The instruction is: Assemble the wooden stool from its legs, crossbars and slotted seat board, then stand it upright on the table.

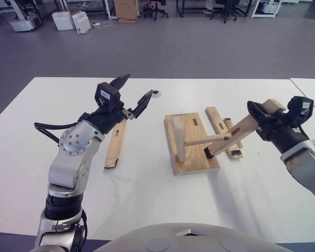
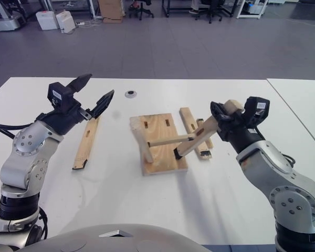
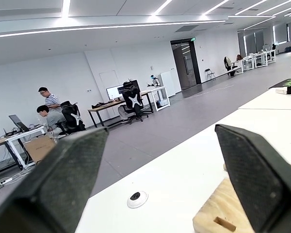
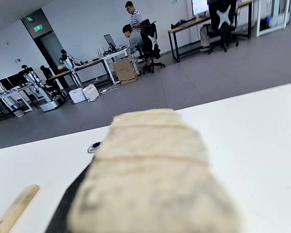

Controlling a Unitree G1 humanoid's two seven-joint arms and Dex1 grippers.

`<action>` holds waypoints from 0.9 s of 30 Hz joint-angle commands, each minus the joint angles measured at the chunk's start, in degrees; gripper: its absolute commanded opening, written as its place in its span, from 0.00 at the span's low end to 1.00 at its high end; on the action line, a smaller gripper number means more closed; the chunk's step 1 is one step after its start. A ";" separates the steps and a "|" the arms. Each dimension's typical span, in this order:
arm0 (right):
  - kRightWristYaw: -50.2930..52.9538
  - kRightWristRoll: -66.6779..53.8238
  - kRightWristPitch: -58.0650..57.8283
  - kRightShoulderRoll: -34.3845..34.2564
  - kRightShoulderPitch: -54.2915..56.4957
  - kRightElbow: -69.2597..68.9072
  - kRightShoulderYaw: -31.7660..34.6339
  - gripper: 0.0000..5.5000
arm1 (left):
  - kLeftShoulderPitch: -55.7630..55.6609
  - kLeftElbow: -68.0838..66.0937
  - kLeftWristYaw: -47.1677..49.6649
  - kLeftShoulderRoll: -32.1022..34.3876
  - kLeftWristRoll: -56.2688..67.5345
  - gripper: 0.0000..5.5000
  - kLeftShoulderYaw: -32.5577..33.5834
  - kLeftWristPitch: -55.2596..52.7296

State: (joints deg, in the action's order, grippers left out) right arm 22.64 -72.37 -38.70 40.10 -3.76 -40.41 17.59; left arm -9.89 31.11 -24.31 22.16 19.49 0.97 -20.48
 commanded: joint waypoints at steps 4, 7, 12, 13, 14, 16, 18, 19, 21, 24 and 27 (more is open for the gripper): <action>-5.95 16.00 0.98 -1.49 -4.35 -2.86 -7.99 0.19 | -3.29 4.73 2.31 -2.84 0.37 0.74 -4.54 -3.76; -8.13 20.23 2.57 -3.49 -5.91 -1.59 -9.42 0.19 | -5.01 5.78 3.26 -4.61 0.83 0.74 -6.32 -5.14; -12.78 25.20 2.76 -4.63 -6.76 -0.55 -12.79 0.31 | -6.21 6.42 6.15 -10.09 2.08 0.74 -9.73 -7.30; -13.58 26.14 2.68 -4.88 -6.67 -0.68 -13.12 0.37 | -5.51 6.27 6.73 -11.13 1.95 0.74 -10.71 -7.23; -14.45 27.12 2.65 -5.23 -6.69 -0.69 -13.35 0.42 | -4.69 5.78 7.01 -11.82 1.29 0.74 -11.79 -6.98; -16.28 28.56 3.17 -6.04 -5.85 -1.07 -13.73 0.50 | -3.60 4.45 7.53 -12.32 -0.42 0.74 -13.48 -6.58; -17.99 29.24 3.75 -6.79 -4.86 -1.75 -13.53 0.53 | -3.17 4.18 8.02 -12.51 -1.29 0.74 -14.13 -6.50; -18.89 29.53 3.88 -7.02 -4.48 -2.21 -13.56 0.53 | -3.08 4.30 8.27 -12.41 -1.86 0.74 -14.47 -6.57; -20.99 31.05 3.69 -6.95 -4.21 -3.23 -15.04 0.53 | -2.83 4.37 8.73 -12.15 -3.74 0.74 -15.94 -6.43; -23.76 34.34 3.45 -6.44 -4.70 -3.99 -17.76 0.53 | -1.82 3.97 9.23 -12.25 -5.70 0.74 -18.27 -5.79; -26.51 36.01 3.14 -6.31 -4.86 -4.27 -19.62 0.53 | -1.17 2.25 9.84 -12.89 -7.57 0.74 -20.59 -4.42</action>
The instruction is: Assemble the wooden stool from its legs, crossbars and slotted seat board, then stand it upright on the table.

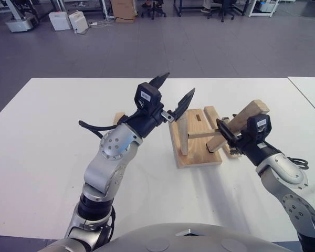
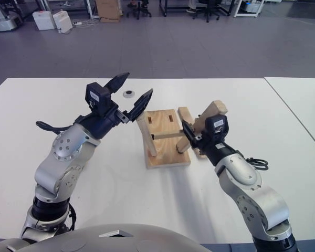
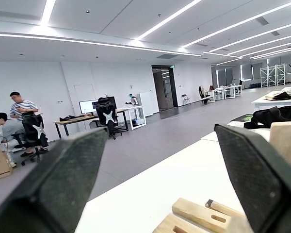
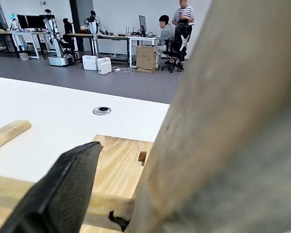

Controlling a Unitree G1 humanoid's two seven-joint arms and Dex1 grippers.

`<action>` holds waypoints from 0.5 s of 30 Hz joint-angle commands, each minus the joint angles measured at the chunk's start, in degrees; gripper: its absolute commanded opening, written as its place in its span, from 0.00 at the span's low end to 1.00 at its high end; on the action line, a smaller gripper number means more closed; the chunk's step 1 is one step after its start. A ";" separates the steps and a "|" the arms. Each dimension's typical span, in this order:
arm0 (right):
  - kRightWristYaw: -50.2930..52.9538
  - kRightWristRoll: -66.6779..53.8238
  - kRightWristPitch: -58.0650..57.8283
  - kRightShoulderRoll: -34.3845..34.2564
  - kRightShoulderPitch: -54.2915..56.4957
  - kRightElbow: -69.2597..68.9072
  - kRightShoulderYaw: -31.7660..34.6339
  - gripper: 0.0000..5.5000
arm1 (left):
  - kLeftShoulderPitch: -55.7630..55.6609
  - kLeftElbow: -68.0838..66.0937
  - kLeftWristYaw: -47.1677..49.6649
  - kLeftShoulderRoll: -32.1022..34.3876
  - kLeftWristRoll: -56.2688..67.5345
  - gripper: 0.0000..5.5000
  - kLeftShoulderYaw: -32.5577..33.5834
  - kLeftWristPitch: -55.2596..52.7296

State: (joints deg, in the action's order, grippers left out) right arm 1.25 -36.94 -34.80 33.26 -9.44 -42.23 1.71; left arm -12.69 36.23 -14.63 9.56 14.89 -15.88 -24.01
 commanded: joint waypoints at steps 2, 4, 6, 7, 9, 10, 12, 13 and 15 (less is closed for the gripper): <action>-6.36 1.49 -0.84 0.45 0.87 -2.54 -4.15 0.53 | 1.68 -3.41 0.54 -0.95 -3.43 0.74 -4.27 -0.40; -5.46 -0.17 -1.33 -0.87 2.57 -2.28 -0.34 0.53 | 1.76 -1.78 0.69 -0.74 -2.81 0.74 -3.07 -0.86; -4.39 -4.95 -2.43 -1.98 5.40 -2.50 4.97 0.53 | 0.59 0.71 0.77 -0.23 -0.91 0.74 0.13 -2.17; -5.07 -8.38 -2.58 -1.26 7.24 -2.45 8.30 0.53 | -1.75 2.17 0.79 0.08 0.99 0.74 3.22 -3.51; -7.00 -15.82 -2.47 1.40 12.04 -0.68 16.11 0.53 | -7.61 4.47 0.69 1.09 4.84 0.74 8.75 -6.80; -8.01 -22.32 -2.30 4.03 16.75 1.64 21.19 0.53 | -11.31 5.89 0.64 1.87 7.67 0.74 11.65 -8.97; -8.88 -34.12 -3.06 9.51 28.33 7.99 27.02 0.53 | -17.72 7.58 0.12 3.28 13.38 0.74 15.70 -12.93; -7.71 -35.57 -4.76 11.33 33.88 12.64 26.79 0.53 | -19.93 7.45 -0.28 3.76 15.35 0.74 16.59 -14.22; -6.10 -35.70 -7.22 12.71 39.04 19.85 24.88 0.53 | -20.71 5.64 -1.34 4.15 16.14 0.74 15.38 -14.82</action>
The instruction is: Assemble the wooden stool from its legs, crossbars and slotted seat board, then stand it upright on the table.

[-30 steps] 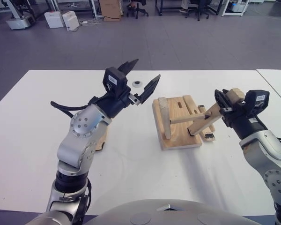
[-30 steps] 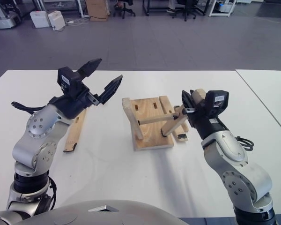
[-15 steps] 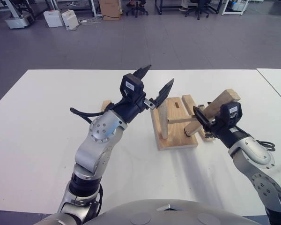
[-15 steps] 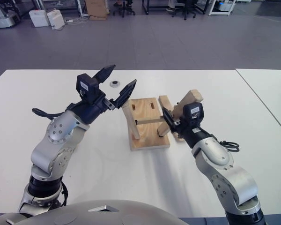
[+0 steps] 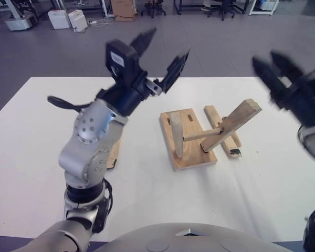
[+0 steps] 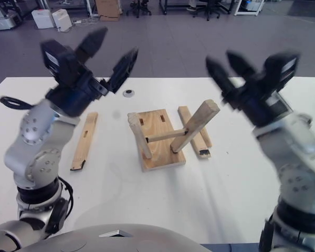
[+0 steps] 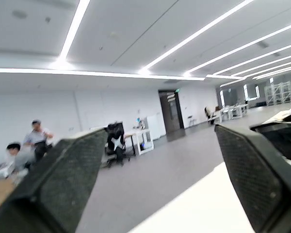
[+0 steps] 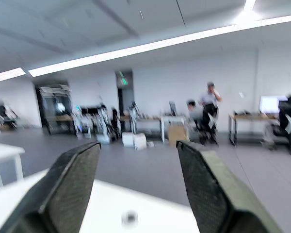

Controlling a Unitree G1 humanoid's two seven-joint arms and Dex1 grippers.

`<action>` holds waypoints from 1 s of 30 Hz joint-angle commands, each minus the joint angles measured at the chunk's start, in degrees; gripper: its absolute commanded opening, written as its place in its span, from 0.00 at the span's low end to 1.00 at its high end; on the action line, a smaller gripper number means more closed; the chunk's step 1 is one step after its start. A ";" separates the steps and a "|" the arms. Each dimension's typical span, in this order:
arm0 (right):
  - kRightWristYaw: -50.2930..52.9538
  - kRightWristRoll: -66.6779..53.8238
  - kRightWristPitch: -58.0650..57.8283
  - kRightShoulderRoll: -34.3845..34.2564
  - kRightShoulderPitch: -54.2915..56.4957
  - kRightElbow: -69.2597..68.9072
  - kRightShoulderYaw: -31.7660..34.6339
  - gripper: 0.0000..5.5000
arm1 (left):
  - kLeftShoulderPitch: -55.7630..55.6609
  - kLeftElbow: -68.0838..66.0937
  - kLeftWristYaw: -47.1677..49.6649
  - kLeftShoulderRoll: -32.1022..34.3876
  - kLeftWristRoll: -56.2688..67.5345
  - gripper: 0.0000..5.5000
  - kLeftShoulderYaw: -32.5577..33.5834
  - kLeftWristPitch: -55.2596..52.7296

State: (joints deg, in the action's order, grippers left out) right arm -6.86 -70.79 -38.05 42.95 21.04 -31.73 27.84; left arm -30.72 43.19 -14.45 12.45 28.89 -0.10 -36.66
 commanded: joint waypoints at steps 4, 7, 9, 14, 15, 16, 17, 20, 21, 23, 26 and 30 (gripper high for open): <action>-2.46 1.36 -11.14 -0.98 -11.00 7.76 -11.75 0.53 | 16.09 -8.08 -6.85 3.07 -3.40 0.74 -13.57 4.73; -2.54 1.46 -9.46 -4.46 -15.93 5.28 -12.19 0.53 | 27.18 -13.91 -9.72 6.65 -9.84 0.74 -18.82 12.97; -3.06 0.76 -7.48 -4.48 -12.94 6.37 -9.68 0.53 | 25.69 -13.25 -9.17 6.09 -8.81 0.74 -16.53 14.54; -7.91 -0.68 -4.06 -2.90 0.37 19.65 -5.09 0.53 | 7.72 -8.85 -2.09 2.70 14.96 0.74 2.85 9.47; -10.98 5.32 -2.79 -2.69 0.86 24.18 -9.24 0.53 | 5.37 -9.98 -0.21 3.50 22.74 0.74 8.45 8.80; -13.74 10.61 -1.55 -2.46 -0.01 26.93 -13.41 0.53 | 4.09 -11.75 0.60 4.66 27.45 0.74 12.63 8.14; -17.12 14.90 -0.64 -2.78 -1.60 28.65 -17.74 0.53 | 4.00 -13.80 0.58 6.58 29.37 0.74 15.87 7.43; -28.78 22.87 1.36 -4.02 -14.60 21.19 -32.39 0.53 | 15.93 -18.83 -8.23 19.46 20.27 0.74 17.24 5.69; -31.41 23.47 1.77 -4.65 -19.09 16.76 -35.78 0.53 | 23.46 -20.50 -11.43 25.20 15.52 0.74 15.34 3.71; -31.75 23.92 1.85 -6.85 -23.50 9.34 -39.19 0.53 | 37.91 -20.31 -17.50 33.08 6.74 0.74 10.70 3.76; -28.93 28.32 3.28 -7.55 -22.97 7.33 -37.56 0.53 | 47.81 -14.99 -23.74 37.94 0.01 0.74 5.09 6.41; -26.63 47.29 12.26 -2.00 -7.13 31.67 -36.14 0.53 | 43.82 -11.81 -27.70 39.30 -9.65 0.74 -5.75 10.01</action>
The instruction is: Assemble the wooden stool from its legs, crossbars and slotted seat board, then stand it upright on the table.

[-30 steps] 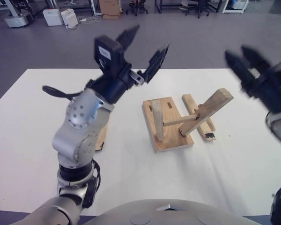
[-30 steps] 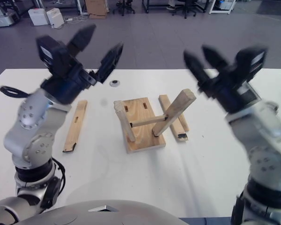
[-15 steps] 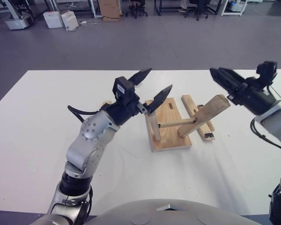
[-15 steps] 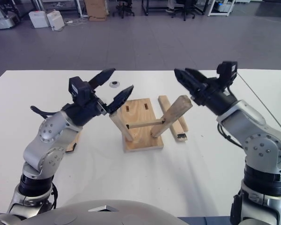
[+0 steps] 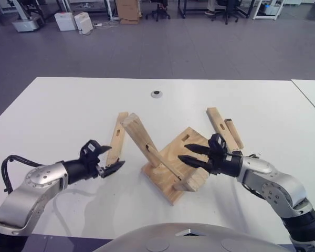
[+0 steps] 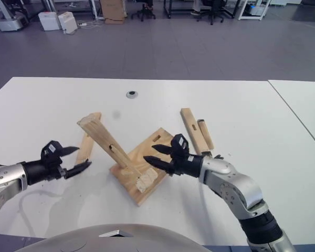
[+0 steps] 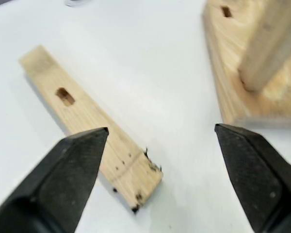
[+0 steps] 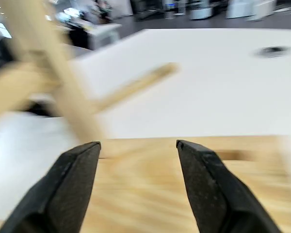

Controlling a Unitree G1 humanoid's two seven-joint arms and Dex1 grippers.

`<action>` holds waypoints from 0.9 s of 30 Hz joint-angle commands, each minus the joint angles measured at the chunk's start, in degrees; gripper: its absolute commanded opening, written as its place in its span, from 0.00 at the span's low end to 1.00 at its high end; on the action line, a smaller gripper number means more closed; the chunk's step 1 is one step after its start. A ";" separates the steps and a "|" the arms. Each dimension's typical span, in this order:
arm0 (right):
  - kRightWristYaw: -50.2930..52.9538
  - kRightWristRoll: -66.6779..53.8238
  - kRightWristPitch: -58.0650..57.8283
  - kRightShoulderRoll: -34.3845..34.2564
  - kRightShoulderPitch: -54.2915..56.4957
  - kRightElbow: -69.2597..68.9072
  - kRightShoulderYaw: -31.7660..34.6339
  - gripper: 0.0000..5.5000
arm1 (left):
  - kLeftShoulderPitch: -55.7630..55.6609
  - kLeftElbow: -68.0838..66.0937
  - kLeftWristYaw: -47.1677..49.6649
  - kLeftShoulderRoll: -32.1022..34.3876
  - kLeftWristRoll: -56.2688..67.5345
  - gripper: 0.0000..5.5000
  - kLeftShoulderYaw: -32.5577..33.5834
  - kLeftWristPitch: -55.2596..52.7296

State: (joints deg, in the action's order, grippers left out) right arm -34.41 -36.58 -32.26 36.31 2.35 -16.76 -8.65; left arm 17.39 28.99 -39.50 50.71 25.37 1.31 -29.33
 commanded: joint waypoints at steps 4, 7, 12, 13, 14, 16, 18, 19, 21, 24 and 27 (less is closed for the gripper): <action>-9.37 28.50 22.83 4.69 19.81 35.77 -9.53 0.53 | -9.64 -3.73 -4.88 -2.02 -18.31 0.74 -19.50 10.72; -16.78 32.95 32.36 4.17 19.93 39.08 -13.10 0.53 | -11.89 -6.59 -4.64 -3.55 -24.47 0.74 -23.91 12.30; -20.72 35.55 39.49 8.09 12.99 31.02 -12.23 0.53 | -25.61 -27.32 1.13 -14.59 -31.23 0.74 -27.17 16.99; -21.72 35.06 39.25 9.57 10.97 27.51 -11.80 0.53 | -30.93 -35.78 3.92 -17.86 -31.84 0.74 -25.95 19.30; -22.45 34.31 38.88 11.46 8.45 23.37 -11.08 0.53 | -36.27 -42.56 5.63 -19.89 -32.27 0.74 -24.76 21.27; -23.15 33.38 38.11 13.45 6.50 18.66 -9.48 0.53 | -42.81 -49.57 6.73 -20.40 -31.79 0.74 -21.68 24.02; -22.04 32.73 36.28 13.95 6.74 16.41 -6.31 0.53 | -45.60 -51.44 5.12 -18.36 -29.75 0.74 -18.09 26.82; -20.94 32.72 35.63 13.82 7.55 16.13 -4.45 0.53 | -45.08 -50.64 3.49 -17.01 -28.00 0.74 -16.02 27.91; -19.76 31.48 33.93 12.62 10.35 16.84 -1.60 0.53 | -40.95 -45.62 1.13 -13.05 -26.04 0.74 -11.96 27.40; -15.87 32.65 33.45 6.22 18.68 25.73 -1.13 0.53 | -32.72 -34.00 -2.79 -7.18 -22.92 0.74 -6.47 22.93; -8.63 36.94 36.42 -4.31 28.82 45.39 -3.31 0.53 | -25.42 -22.46 -7.39 -3.49 -22.54 0.74 -7.90 16.27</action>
State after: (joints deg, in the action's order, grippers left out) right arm -46.78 -2.41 2.67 37.91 25.02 16.98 -10.04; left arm -11.80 0.48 -44.07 44.93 2.80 -4.84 -9.29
